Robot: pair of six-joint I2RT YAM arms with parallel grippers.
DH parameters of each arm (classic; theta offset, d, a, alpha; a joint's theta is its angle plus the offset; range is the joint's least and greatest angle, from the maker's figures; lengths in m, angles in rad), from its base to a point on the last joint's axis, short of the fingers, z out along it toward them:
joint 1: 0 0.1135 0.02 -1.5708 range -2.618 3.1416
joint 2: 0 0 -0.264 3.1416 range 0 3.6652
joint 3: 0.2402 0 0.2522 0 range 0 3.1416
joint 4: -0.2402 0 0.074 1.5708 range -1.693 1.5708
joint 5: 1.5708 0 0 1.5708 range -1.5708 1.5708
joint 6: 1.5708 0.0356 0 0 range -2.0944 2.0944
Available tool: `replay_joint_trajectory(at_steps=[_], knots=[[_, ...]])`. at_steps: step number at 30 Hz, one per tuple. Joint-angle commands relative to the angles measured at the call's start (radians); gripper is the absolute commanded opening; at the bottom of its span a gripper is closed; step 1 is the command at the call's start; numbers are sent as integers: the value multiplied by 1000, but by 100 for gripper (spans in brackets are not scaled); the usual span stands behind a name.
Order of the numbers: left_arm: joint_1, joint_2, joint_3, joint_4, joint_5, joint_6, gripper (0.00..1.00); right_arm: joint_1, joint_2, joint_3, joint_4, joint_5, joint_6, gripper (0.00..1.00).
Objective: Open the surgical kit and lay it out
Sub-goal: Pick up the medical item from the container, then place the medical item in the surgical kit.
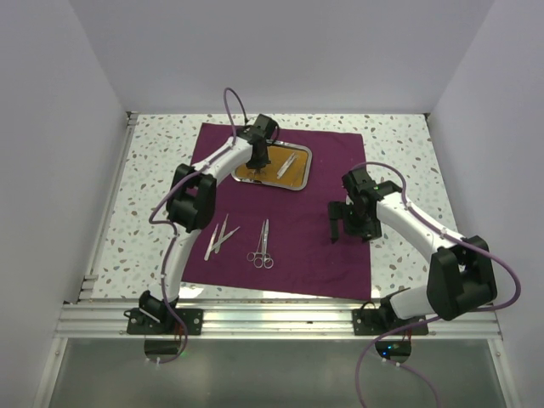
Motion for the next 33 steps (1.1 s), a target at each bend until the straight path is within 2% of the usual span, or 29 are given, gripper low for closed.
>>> replay_joint_trajectory(at_steps=[1, 8, 11, 15, 17, 20, 21, 27, 30, 33], knots=[[17, 77, -18, -127, 3, 48, 0, -4, -5, 29, 9, 10, -14, 95], [17, -35, 232, -137, 52, 141, 0, -5, -21, 12, 30, -12, 0, 95], [19, -115, 251, -85, 73, 161, 0, -4, -25, 12, 35, -12, 0, 95], [19, -187, 224, -109, 70, 155, 0, -4, -30, 18, 35, -12, -6, 95], [13, -256, 156, -123, 75, 136, 0, -5, -30, 23, 35, -12, -12, 95], [-19, -397, -69, -94, 75, 103, 0, -5, -27, 23, 41, -10, -17, 95], [-32, -436, -194, -82, 72, 93, 0, -4, -24, 21, 46, -10, -15, 95], [-168, -692, -612, -32, 96, -53, 0, -5, -7, 18, 60, -32, -23, 95], [-228, -787, -774, 36, 127, -133, 0, -5, 4, 21, 61, -29, -27, 95], [-279, -830, -856, 47, 116, -188, 0, -4, 21, 24, 66, -39, -27, 94]])
